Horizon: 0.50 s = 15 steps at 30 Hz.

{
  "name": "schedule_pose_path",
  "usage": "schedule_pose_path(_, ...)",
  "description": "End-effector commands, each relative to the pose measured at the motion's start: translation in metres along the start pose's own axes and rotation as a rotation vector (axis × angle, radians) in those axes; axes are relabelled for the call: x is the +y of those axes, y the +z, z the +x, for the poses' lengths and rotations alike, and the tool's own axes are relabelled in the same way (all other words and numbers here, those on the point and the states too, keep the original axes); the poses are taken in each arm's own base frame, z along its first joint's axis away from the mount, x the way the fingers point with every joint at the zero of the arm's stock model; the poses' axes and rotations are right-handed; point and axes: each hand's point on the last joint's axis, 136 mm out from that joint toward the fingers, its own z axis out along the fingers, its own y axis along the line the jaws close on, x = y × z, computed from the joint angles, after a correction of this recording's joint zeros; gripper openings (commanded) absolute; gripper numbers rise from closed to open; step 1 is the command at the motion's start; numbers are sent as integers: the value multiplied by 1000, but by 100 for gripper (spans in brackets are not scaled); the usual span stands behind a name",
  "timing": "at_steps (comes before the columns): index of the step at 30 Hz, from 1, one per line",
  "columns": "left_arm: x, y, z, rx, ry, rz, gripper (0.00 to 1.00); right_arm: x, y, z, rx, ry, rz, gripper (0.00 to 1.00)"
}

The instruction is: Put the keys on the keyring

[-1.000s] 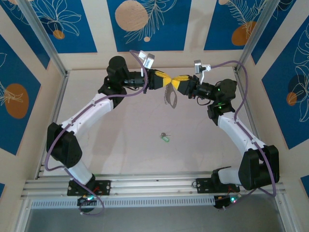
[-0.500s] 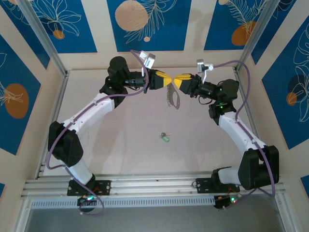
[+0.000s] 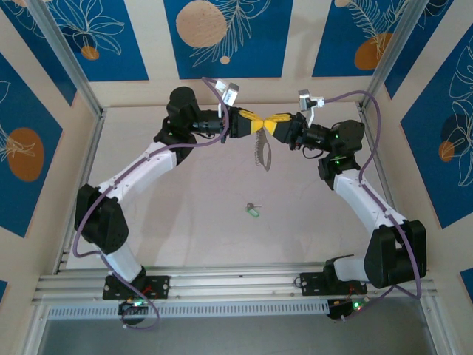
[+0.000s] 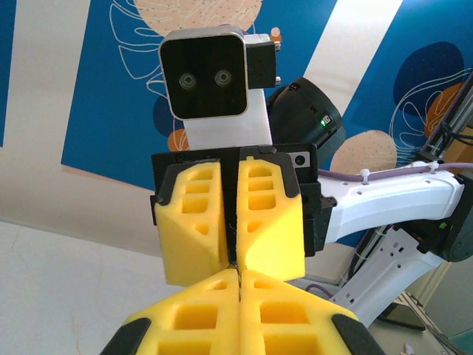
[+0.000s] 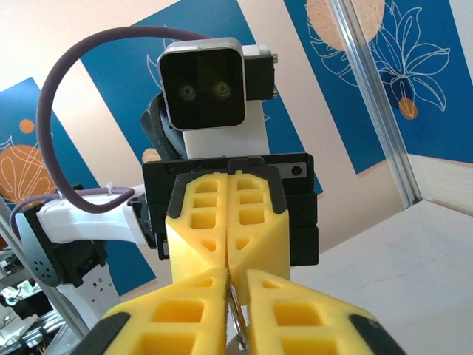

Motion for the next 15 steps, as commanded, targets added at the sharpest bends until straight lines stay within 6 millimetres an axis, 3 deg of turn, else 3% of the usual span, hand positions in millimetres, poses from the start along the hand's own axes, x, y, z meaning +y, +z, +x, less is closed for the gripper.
schedule_pose_path(1,-23,7,-5,4,61,78,0,1,3,1,9,-1,-9,14)
schedule_pose_path(6,-23,7,-6,2,65,76,0,-2,-2,4,3,2,11,22)
schedule_pose_path(15,-23,7,-6,1,65,75,0,-3,-7,5,0,8,20,19)
